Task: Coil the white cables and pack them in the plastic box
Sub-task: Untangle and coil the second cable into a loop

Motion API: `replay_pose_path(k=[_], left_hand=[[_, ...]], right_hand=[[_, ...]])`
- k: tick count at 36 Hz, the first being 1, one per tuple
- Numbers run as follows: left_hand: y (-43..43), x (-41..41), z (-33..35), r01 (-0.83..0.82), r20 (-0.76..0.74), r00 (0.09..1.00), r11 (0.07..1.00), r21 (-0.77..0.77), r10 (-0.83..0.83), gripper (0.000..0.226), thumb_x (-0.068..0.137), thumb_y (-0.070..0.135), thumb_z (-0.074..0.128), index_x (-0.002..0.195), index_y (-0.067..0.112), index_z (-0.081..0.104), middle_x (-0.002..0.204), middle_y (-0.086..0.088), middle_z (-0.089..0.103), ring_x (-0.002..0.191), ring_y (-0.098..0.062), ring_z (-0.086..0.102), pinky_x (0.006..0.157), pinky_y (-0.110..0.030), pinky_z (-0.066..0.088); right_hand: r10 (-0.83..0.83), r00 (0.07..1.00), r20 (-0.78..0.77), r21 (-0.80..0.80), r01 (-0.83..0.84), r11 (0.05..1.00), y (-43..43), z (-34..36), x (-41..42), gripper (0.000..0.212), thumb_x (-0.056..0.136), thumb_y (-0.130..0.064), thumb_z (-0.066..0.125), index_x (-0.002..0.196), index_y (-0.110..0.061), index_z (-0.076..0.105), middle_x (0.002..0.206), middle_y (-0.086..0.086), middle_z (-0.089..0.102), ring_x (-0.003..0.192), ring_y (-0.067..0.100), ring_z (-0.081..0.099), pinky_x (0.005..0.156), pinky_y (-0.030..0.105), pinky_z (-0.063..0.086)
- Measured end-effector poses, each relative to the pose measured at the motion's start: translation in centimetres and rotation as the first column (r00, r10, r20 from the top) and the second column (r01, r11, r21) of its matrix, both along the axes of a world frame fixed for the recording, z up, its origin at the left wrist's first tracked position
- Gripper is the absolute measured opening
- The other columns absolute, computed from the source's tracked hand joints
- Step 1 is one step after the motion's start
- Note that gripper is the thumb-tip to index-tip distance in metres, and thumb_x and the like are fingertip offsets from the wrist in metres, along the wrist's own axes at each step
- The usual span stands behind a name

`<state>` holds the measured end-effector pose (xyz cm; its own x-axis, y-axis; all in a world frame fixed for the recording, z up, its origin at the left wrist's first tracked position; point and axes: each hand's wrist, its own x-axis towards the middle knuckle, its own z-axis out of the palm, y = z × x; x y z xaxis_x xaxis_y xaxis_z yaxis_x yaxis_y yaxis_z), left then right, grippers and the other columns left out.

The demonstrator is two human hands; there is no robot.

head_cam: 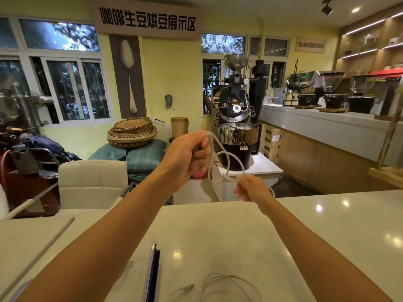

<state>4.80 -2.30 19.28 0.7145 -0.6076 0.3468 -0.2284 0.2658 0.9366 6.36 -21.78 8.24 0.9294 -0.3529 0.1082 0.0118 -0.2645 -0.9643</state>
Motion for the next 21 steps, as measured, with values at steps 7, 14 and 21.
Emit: replay_pose_path(k=[7,14,21], left_hand=[[0.9,0.3,0.9,-0.074,-0.029,0.997,0.984,-0.161,0.070,0.041,0.097,0.019,0.026,0.058,0.014,0.037,0.037,0.010,0.036,0.032,-0.005,0.030,0.036,-0.016,0.033],[0.9,0.4,1.2,-0.093,-0.010,0.996,0.972,-0.215,0.093,0.041,0.097,0.019,0.026,0.059,0.014,0.038,0.037,0.010,0.036,0.032,-0.005,0.030,0.036,-0.016,0.033],[1.7,1.2,2.3,-0.134,-0.052,0.991,0.914,-0.383,0.124,0.040,0.098,0.022,0.025,0.061,0.015,0.038,0.038,0.010,0.034,0.032,-0.005,0.030,0.038,-0.018,0.033]], right_hand=[[-0.143,0.968,-0.205,-0.211,0.099,0.973,-2.5,-4.8,0.3,0.039,0.094,-0.025,0.042,0.058,-0.009,0.046,0.056,0.007,0.051,0.050,0.017,0.045,0.050,0.024,0.036],[-0.335,0.862,-0.380,-0.202,0.276,0.940,-4.3,-7.2,0.3,0.038,0.092,-0.026,0.048,0.060,-0.006,0.045,0.056,0.009,0.051,0.048,0.016,0.045,0.047,0.024,0.036],[-0.450,0.785,-0.426,-0.438,0.257,0.861,-5.0,-8.4,-0.7,0.025,0.089,-0.023,0.053,0.072,-0.005,0.050,0.069,0.009,0.056,0.058,0.018,0.054,0.061,0.026,0.045]])
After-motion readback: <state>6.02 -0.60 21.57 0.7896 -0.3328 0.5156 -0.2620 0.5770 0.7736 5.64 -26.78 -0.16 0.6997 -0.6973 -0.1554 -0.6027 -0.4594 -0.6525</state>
